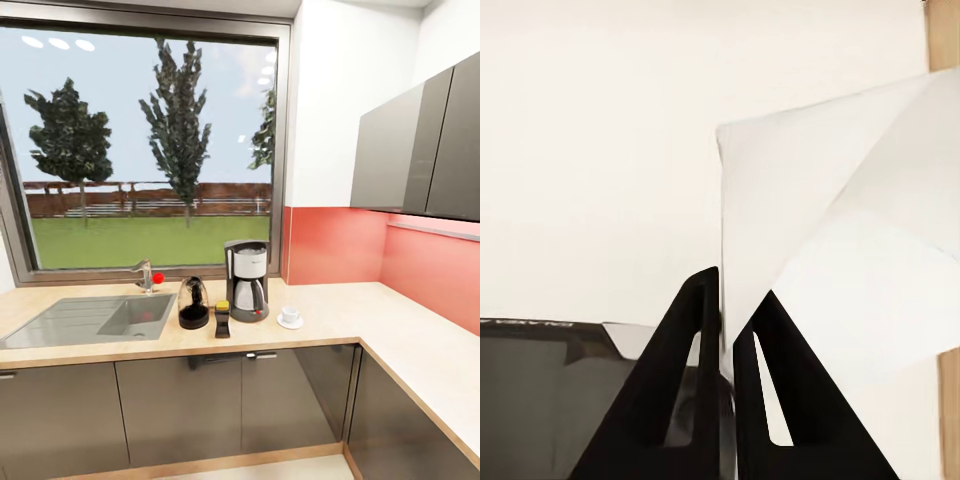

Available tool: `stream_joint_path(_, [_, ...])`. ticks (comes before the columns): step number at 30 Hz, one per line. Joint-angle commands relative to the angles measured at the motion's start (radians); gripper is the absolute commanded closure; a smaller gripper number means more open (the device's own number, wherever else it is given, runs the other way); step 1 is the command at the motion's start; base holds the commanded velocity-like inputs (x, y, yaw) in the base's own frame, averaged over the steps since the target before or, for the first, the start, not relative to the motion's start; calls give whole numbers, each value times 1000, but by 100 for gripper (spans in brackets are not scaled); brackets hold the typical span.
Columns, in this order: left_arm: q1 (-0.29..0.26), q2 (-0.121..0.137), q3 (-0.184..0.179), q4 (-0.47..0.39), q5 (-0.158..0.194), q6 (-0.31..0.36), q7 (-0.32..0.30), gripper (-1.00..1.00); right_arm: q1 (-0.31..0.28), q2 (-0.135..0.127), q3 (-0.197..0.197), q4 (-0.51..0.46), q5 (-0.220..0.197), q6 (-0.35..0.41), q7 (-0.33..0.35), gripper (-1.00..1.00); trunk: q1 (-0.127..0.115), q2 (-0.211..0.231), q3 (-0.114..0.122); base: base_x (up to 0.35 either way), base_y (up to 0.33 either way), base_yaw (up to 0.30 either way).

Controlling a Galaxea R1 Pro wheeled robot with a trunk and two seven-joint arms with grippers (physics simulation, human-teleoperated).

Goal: Set up a coffee station on the kitchen countertop: keep the coffee maker on the countertop, move the bottle of coffee from the kitchen shelf to the counter next to the coffee maker, place a paper coffee filter on top of the coffee maker, put the saucer next to the coffee maker with the coffee cup on the saucer, and place the electric kettle next to the coffee maker.

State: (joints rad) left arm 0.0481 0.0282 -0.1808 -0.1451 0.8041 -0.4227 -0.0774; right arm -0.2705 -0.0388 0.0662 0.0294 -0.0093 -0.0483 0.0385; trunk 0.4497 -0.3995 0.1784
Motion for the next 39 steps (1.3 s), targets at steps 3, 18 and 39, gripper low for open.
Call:
stream_joint_path(3, [0, 0, -6, -1, 14, 1, -4, -100, -1, 1, 7, 3, 0, -6, 1, 100, 0, 0, 0, 0, 0, 2])
stream_joint_path(18, [0, 1, -6, 9, 17, 5, 7, -100, -1, 1, 8, 3, 42, -44, -9, 100, 0, 0, -2, 0, 0, 7])
stream_joint_path(39, [1, 0, -6, 9, 11, -4, 6, -100, -1, -15, 7, 3, 39, -78, -9, 100, 0, 0, -36, 0, 0, 20])
